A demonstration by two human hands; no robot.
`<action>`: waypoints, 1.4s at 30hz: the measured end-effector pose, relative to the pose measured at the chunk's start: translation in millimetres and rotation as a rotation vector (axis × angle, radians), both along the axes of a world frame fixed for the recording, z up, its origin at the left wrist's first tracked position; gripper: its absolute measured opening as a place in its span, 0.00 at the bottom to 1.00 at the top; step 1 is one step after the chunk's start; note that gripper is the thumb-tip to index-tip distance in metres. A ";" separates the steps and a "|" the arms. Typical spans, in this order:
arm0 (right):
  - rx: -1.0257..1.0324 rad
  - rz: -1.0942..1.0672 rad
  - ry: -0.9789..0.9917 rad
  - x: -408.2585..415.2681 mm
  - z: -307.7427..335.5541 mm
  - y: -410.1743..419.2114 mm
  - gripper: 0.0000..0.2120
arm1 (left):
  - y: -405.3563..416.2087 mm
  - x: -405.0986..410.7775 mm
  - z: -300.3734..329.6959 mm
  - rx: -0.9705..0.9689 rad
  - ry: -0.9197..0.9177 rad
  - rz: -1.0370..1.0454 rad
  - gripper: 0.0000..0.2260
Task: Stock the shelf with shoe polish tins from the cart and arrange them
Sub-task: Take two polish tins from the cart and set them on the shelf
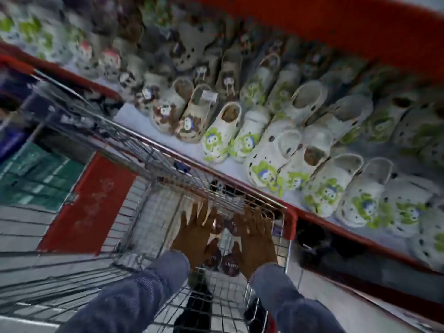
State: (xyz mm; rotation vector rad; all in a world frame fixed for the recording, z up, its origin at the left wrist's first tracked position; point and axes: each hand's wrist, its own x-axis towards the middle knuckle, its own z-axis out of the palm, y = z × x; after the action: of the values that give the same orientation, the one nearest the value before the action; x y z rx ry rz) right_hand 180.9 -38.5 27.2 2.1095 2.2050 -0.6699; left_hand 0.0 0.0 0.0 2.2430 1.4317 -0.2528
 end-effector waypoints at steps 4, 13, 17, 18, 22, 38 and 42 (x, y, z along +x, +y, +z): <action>-0.211 -0.144 0.084 -8.4 -67.2 5.6 0.50 | 11.4 4.8 -60.0 -0.247 0.018 0.029 0.36; -0.360 -0.200 0.069 -15.5 -161.5 33.1 0.31 | 28.9 24.3 -132.9 -0.303 -0.119 -0.011 0.41; -0.271 -0.213 -0.015 -16.9 -156.7 46.4 0.28 | 32.9 24.6 -137.4 -0.208 -0.160 0.082 0.32; -0.270 -0.214 -0.020 -16.9 -151.3 49.3 0.27 | 35.5 22.9 -129.6 -0.196 -0.163 0.095 0.32; -0.280 -0.226 0.028 -13.5 -117.8 53.9 0.30 | 37.7 14.0 -85.6 -0.109 -0.192 0.126 0.32; 0.181 -0.074 0.341 33.3 282.9 74.2 0.29 | 42.7 -1.4 288.6 0.280 -0.498 0.241 0.38; 0.293 -0.069 0.368 57.9 357.1 71.9 0.29 | 47.1 10.9 371.5 0.363 -0.585 0.206 0.40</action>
State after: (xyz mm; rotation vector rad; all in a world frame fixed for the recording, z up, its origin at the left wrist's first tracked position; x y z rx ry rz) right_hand 238.9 33.4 384.3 2.3711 2.5676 -0.8462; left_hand 10.9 47.1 371.5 2.1426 1.4299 0.7253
